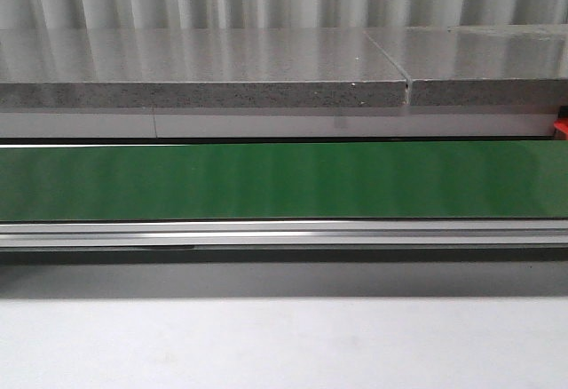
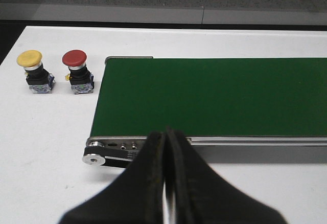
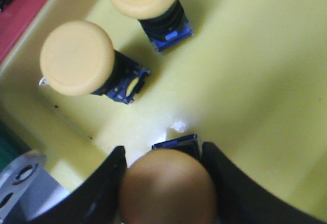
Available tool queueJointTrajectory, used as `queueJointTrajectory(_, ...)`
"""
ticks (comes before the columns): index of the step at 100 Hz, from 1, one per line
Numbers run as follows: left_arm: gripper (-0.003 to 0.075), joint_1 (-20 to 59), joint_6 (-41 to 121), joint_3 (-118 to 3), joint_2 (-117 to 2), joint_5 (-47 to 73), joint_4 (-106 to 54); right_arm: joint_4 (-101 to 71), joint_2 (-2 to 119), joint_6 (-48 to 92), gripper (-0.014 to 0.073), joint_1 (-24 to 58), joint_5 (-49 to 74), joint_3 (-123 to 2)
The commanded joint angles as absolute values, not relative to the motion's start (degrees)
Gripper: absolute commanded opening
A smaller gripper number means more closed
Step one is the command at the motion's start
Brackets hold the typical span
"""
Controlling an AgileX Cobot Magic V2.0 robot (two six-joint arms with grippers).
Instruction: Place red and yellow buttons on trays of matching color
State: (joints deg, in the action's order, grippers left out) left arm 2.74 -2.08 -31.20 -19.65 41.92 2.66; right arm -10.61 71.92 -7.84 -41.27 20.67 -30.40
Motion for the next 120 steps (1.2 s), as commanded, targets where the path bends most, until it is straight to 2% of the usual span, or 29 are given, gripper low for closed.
queueJointTrajectory(1, -0.0021, 3.1, -2.6, -32.7, -20.1, 37.8, 2.4, -10.5, 72.2, -7.8, 0.0056, -41.6, 17.7, -31.8)
queueJointTrajectory(17, -0.0021, 3.1, -2.6, -32.7, -20.1, 37.8, 2.4, -10.5, 73.3, -7.8, 0.0061, -41.6, 17.7, -31.8)
queueJointTrajectory(24, -0.0021, 3.1, -2.6, -32.7, -20.1, 37.8, 2.4, -10.5, 73.4, -7.8, 0.01, -41.6, 17.7, -31.8)
queueJointTrajectory(31, -0.0021, 3.1, -2.6, -32.7, -20.1, 37.8, 2.4, -10.5, 73.4, -7.8, 0.0202, -41.6, 18.1, -31.9)
queueJointTrajectory(46, -0.0021, 3.1, -2.6, -32.7, -20.1, 37.8, 2.4, -10.5, 73.1, -7.8, 0.0515, -41.6, 20.1, -33.2)
queueJointTrajectory(55, -0.0021, 3.1, -2.6, -32.7, -20.1, 37.8, 2.4, -10.5, 72.3, -7.8, 0.0622, -41.6, 21.8, -34.5)
queueJointTrajectory(88, -0.0021, 3.1, -2.6, -32.7, -20.1, 37.8, 2.4, -10.5, 64.4, -7.7, 0.0634, -38.5, 24.9, -37.8)
queueJointTrajectory(100, -0.0021, 3.1, -2.6, -32.7, -20.1, 37.8, 2.4, -10.5, 59.6, -5.2, 0.0634, -33.1, 24.3, -38.7)
queueJointTrajectory(120, -0.0021, 3.1, -2.6, -32.7, -20.1, 37.8, 2.4, -10.5, 53.4, 6.1, 0.0634, -18.7, 23.6, -40.2)
